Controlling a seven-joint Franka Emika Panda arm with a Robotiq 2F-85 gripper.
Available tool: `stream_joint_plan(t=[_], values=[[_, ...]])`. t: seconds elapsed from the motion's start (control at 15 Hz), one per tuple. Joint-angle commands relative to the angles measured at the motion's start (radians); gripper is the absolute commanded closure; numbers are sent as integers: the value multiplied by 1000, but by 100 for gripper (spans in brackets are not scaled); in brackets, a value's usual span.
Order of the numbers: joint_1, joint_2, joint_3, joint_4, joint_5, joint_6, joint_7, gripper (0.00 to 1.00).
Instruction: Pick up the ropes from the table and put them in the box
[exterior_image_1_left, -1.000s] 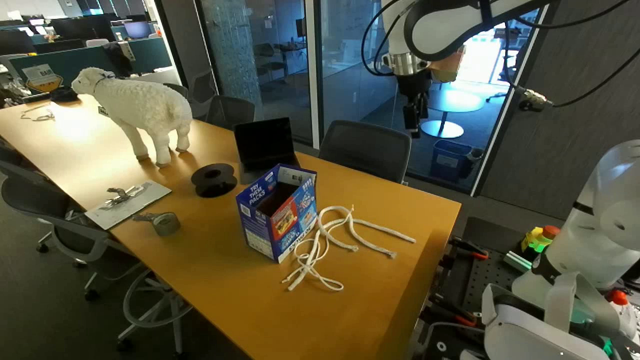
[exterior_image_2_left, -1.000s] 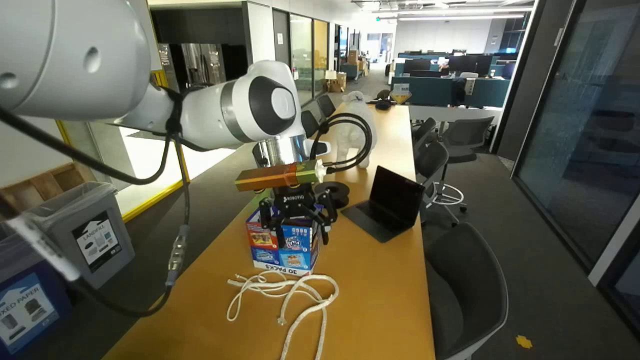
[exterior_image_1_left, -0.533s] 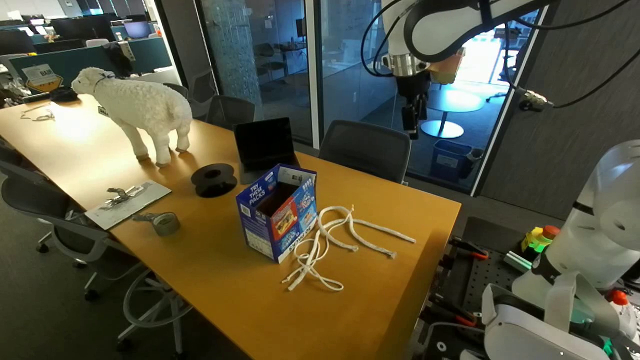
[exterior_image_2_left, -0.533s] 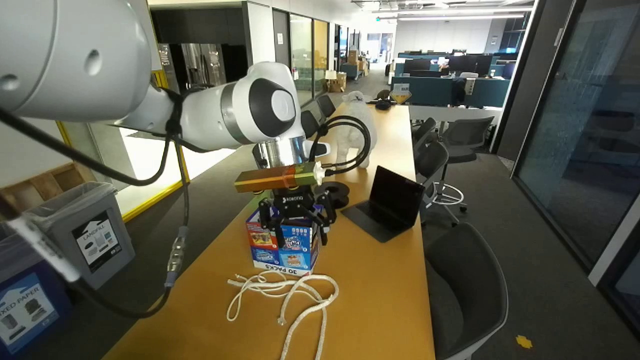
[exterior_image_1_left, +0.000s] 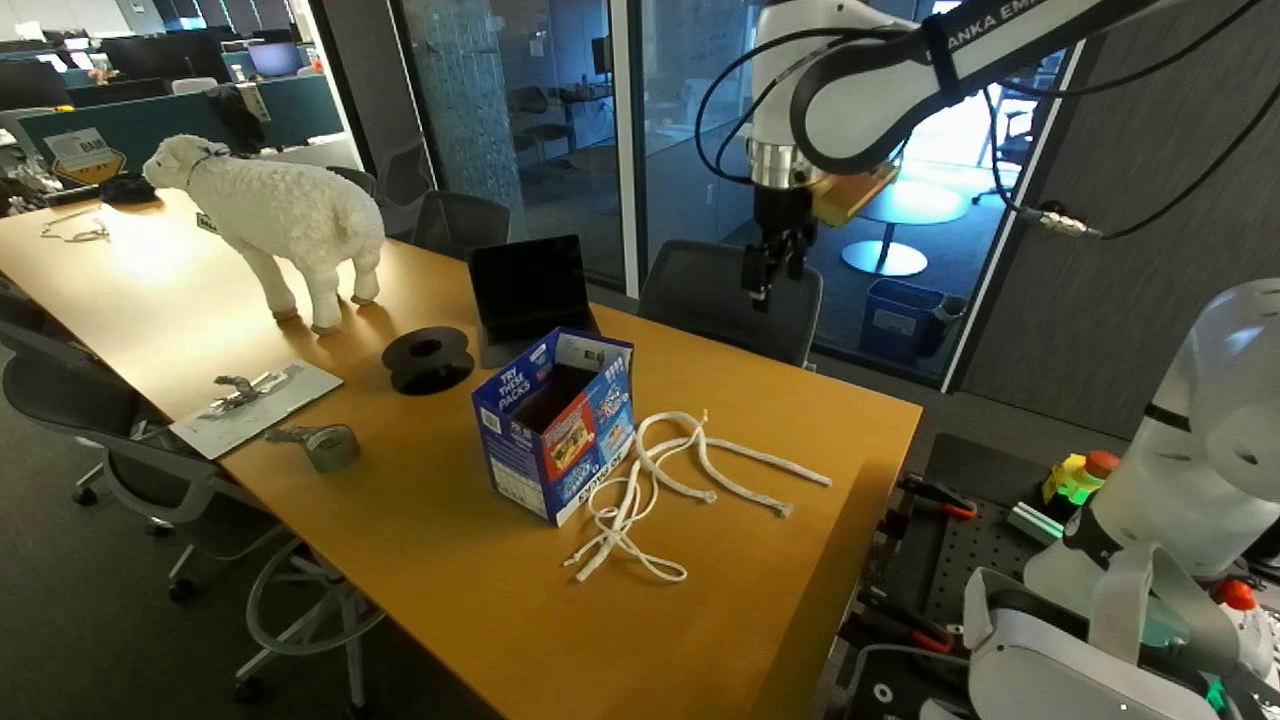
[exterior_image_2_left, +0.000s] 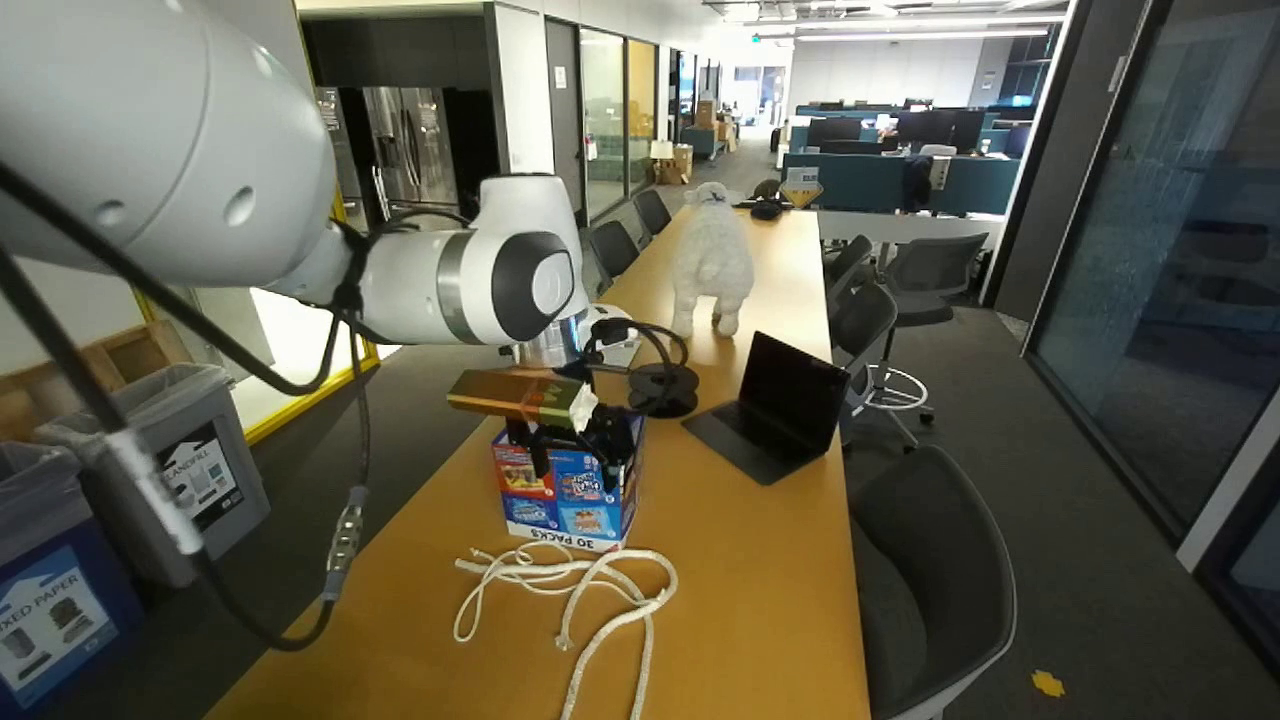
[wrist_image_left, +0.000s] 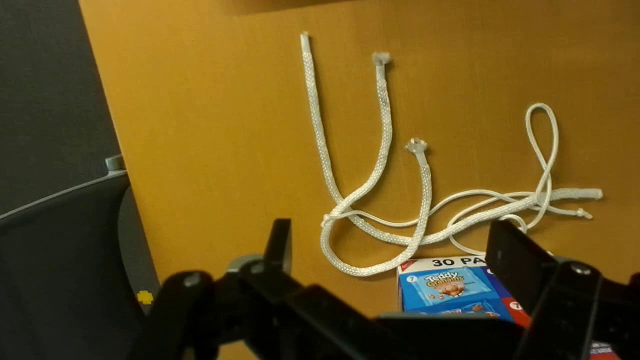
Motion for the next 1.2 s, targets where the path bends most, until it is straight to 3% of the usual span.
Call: stream_joint_plan(t=[0.0, 0.27, 0.47, 0.8, 1.13], values=[[6, 83, 35, -55, 20, 149, 173, 0], [32, 225, 77, -86, 11, 259, 375, 0], [83, 359, 99, -38, 12, 303, 518, 0], [171, 553, 83, 118, 81, 299, 668, 0], [197, 722, 81, 286, 245, 281, 722, 0]])
